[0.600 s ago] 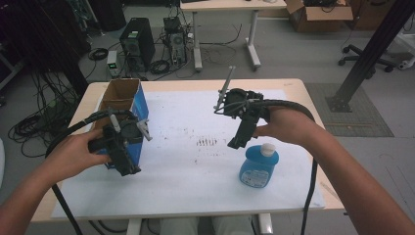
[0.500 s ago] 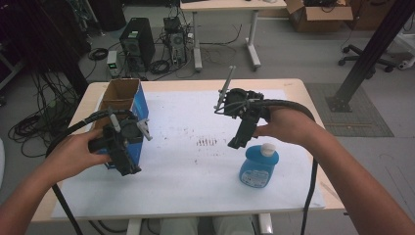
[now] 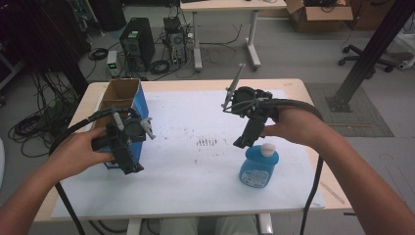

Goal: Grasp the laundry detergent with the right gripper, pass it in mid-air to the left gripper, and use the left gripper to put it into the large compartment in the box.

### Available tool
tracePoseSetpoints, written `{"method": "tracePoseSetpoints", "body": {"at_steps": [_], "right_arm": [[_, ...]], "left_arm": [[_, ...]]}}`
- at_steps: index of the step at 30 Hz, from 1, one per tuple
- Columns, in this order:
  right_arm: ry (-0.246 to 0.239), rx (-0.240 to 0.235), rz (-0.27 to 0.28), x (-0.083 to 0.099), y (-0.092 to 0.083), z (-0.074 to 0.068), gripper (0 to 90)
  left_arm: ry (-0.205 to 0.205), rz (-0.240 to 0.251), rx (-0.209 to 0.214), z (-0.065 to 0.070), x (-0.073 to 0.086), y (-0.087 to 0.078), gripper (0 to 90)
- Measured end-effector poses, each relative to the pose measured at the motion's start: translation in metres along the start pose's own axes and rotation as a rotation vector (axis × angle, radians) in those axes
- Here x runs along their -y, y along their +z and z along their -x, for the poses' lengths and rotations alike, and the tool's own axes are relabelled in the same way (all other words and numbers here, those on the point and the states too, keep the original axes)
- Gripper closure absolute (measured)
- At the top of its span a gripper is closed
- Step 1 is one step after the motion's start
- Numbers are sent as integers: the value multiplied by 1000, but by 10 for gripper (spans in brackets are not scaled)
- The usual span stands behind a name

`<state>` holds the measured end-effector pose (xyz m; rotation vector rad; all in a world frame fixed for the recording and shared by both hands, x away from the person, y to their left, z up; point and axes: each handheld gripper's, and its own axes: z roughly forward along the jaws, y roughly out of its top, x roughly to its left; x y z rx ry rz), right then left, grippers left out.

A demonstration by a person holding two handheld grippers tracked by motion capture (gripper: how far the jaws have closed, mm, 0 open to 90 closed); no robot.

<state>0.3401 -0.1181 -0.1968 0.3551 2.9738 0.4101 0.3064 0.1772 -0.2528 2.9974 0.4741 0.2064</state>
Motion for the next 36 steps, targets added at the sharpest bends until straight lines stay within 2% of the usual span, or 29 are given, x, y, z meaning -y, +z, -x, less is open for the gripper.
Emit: {"method": "tracePoseSetpoints", "body": {"at_steps": [5, 9, 15, 36], "right_arm": [[10, 11, 7, 8, -7, -2, 36], [10, 12, 13, 14, -12, -5, 36], [24, 19, 15, 26, -16, -8, 35], [58, -4, 61, 64, -23, -14, 34]], "left_arm": [[13, 2, 0, 1, -5, 0, 47], [-3, 6, 3, 2, -8, 1, 47], [10, 4, 4, 2, -13, 1, 47], [29, 9, 12, 0, -33, 6, 48]]}}
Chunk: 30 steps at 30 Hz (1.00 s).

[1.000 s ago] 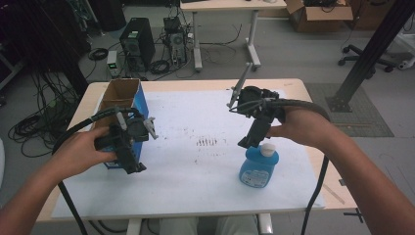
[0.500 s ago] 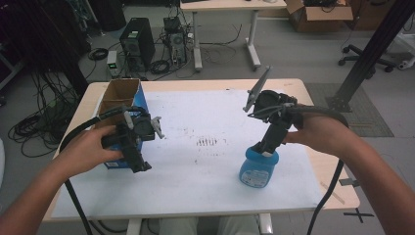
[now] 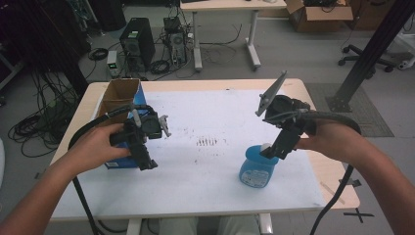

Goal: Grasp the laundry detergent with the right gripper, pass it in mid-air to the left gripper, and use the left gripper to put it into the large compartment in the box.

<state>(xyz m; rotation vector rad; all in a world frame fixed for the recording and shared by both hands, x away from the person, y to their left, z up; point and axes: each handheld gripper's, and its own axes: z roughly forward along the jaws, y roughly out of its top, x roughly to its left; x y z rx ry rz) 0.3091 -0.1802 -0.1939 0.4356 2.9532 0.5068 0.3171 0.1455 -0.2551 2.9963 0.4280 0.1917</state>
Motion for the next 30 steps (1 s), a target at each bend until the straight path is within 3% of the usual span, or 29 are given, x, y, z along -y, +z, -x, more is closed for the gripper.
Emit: {"method": "tracePoseSetpoints", "body": {"at_steps": [16, 30], "right_arm": [[40, -1, 19, 34, 10, -4, 35], [67, 5, 100, 61, 20, -6, 35]], "left_arm": [[21, 0, 15, 0, -16, 6, 48], [35, 3, 29, 1, -27, 10, 47]]}}
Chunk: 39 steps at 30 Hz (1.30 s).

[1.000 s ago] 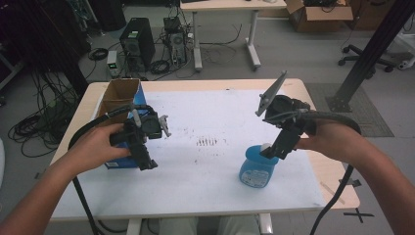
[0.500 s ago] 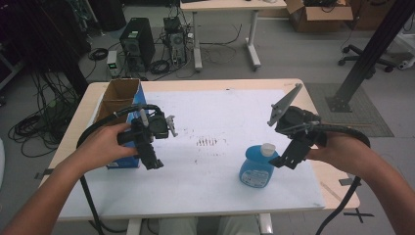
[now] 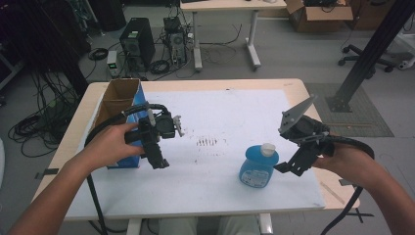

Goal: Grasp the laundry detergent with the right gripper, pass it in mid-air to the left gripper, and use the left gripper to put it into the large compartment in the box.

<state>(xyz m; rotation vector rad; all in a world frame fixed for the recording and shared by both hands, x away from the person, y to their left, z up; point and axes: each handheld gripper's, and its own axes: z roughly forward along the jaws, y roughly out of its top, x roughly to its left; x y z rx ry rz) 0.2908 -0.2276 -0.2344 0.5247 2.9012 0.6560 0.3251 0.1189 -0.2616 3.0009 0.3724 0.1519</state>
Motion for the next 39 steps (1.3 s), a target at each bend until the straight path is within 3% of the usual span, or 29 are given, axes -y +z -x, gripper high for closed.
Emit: {"method": "tracePoseSetpoints", "body": {"at_steps": [39], "right_arm": [[37, 11, 215, 56, 26, -2, 30]], "left_arm": [[9, -13, 12, 1, -13, 6, 48]]}}
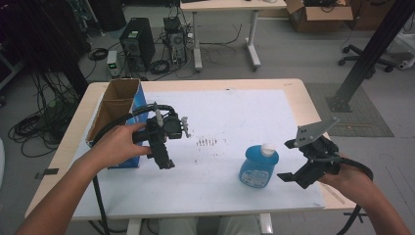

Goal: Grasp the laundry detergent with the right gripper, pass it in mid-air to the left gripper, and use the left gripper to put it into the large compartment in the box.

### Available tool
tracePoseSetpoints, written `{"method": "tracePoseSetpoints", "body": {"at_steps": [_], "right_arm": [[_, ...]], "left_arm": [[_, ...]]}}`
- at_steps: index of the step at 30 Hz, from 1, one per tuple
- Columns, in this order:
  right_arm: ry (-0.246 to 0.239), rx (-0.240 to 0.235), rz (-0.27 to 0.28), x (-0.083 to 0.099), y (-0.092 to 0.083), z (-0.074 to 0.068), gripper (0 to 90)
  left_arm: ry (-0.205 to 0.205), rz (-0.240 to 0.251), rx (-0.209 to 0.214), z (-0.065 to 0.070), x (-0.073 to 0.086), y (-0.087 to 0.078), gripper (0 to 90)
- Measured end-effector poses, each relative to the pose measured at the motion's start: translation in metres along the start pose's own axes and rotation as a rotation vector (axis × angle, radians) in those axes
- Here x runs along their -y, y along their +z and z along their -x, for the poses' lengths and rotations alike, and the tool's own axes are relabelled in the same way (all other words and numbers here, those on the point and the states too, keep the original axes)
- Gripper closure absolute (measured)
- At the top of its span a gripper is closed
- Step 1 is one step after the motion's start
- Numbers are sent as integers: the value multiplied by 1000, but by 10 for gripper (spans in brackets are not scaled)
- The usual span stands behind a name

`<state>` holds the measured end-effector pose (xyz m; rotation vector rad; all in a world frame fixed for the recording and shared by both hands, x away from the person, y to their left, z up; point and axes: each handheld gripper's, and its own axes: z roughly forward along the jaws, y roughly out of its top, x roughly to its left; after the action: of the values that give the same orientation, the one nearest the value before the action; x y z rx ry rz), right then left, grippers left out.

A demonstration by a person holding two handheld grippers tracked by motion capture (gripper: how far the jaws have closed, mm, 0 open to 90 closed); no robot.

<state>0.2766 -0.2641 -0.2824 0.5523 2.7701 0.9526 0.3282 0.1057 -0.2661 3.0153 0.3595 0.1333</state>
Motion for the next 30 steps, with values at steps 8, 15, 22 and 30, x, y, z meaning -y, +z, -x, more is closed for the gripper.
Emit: {"method": "tracePoseSetpoints", "body": {"at_steps": [8, 15, 22, 30], "right_arm": [[13, 0, 37, 12, 6, 1, 28], [11, -2, 82, 21, 13, 2, 28], [21, -5, 106, 30, 20, 4, 27], [33, 3, 133, 40, 27, 5, 27]], "left_arm": [[2, -7, 4, 0, -3, 1, 48], [1, -9, 9, 0, -6, 3, 48], [3, -19, 14, 0, -9, 5, 47], [6, -24, 19, -1, -12, 8, 47]]}}
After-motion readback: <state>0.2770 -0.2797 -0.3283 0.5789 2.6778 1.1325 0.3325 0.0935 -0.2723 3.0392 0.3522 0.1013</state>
